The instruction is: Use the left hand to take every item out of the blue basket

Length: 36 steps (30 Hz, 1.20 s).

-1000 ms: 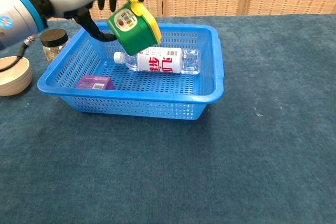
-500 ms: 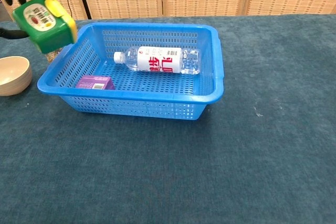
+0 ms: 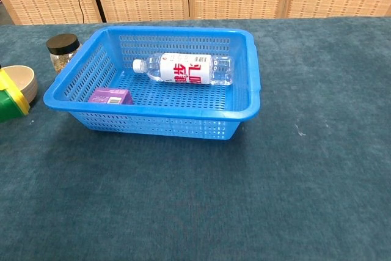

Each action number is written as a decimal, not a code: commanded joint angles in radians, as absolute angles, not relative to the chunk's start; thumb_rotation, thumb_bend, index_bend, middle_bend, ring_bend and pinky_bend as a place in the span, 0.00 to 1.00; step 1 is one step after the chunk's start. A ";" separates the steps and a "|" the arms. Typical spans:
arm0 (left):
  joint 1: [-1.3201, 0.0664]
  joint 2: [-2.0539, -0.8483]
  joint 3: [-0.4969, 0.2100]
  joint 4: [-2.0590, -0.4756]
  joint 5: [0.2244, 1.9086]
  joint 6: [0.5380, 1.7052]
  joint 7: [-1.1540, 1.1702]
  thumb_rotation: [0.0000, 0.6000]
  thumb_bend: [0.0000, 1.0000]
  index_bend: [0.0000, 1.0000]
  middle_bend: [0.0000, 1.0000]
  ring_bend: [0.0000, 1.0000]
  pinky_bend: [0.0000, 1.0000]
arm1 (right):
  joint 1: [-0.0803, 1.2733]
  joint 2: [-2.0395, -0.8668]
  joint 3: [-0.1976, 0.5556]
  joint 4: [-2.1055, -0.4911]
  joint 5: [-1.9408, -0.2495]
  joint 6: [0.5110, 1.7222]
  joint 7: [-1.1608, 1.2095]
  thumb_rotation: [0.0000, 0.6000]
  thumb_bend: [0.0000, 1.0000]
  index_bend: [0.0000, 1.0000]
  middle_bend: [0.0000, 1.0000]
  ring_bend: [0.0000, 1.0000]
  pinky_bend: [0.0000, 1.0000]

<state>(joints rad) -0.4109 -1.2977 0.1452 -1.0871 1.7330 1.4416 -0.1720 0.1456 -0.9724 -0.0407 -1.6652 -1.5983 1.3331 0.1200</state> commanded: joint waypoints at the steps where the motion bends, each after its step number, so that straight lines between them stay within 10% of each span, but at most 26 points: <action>1: -0.405 -1.319 0.170 -1.053 1.763 1.438 -0.204 1.00 0.13 0.05 0.00 0.01 0.14 | 0.146 -0.972 -0.041 -1.665 -1.598 1.333 0.120 1.00 0.00 0.00 0.00 0.00 0.00; 24: -0.404 -1.149 0.080 -1.467 1.682 1.449 -0.092 1.00 0.03 0.00 0.00 0.00 0.00 | 0.136 -0.968 -0.027 -1.663 -1.595 1.369 0.162 1.00 0.00 0.00 0.00 0.00 0.00; 36: -0.666 -1.219 -0.125 -1.655 1.420 1.048 0.135 1.00 0.07 0.00 0.00 0.00 0.02 | 0.144 -0.979 -0.029 -1.645 -1.597 1.354 0.148 1.00 0.00 0.00 0.00 0.00 0.00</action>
